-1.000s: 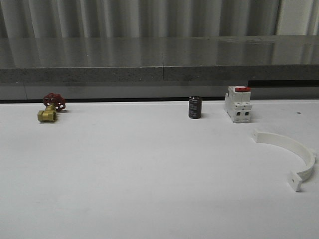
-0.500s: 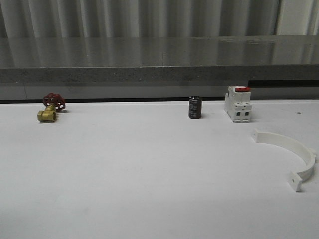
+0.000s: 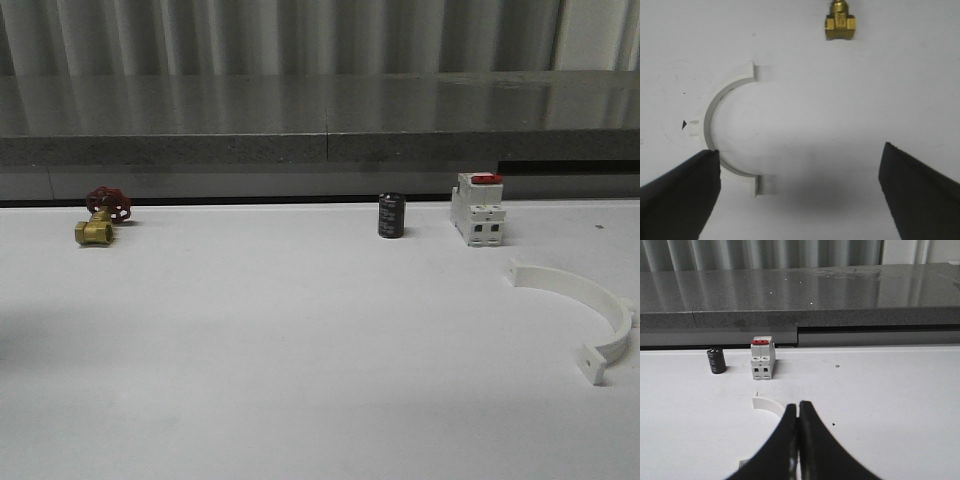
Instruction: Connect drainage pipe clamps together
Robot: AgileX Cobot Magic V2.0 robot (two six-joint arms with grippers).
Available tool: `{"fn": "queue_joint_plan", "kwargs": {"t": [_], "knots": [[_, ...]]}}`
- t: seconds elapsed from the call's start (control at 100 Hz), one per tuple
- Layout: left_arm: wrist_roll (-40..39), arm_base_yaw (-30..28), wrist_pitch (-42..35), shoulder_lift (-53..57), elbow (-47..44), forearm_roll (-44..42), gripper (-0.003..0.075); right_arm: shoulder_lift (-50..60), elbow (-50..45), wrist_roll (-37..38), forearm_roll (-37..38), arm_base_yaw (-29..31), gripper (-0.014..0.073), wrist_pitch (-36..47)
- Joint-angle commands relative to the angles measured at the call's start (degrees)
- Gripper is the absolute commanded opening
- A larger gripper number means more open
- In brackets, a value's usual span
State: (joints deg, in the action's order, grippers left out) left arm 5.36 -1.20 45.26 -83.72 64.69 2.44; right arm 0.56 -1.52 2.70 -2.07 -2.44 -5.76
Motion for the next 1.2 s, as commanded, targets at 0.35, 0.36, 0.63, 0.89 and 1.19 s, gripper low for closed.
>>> {"fn": "queue_joint_plan", "kwargs": {"t": [0.35,0.36,0.63,0.89,1.19], "knots": [[8.53,-11.2,-0.05,-13.85,7.58,5.05,0.0619,1.13,0.92,-0.45,-0.2,0.28,-0.0067,4.72],[8.51,-11.3,-0.05,-14.28,7.58,5.05,0.0619,1.13,0.92,-0.45,-0.2,0.28,-0.0067,4.72],[10.13,-12.78,-5.02,-20.64,8.06,5.05,0.0619,1.13,0.92,-0.45,-0.2,0.28,-0.0067,4.72],[10.13,-12.78,-5.56,-25.0,9.99,5.18,0.0619,1.13,0.92,-0.45,-0.2,0.28,-0.0067,4.72],[10.13,-12.78,-5.85,-25.27,9.99,5.9,0.0619,1.13,0.92,-0.45,-0.2,0.28,-0.0067,4.72]]}}
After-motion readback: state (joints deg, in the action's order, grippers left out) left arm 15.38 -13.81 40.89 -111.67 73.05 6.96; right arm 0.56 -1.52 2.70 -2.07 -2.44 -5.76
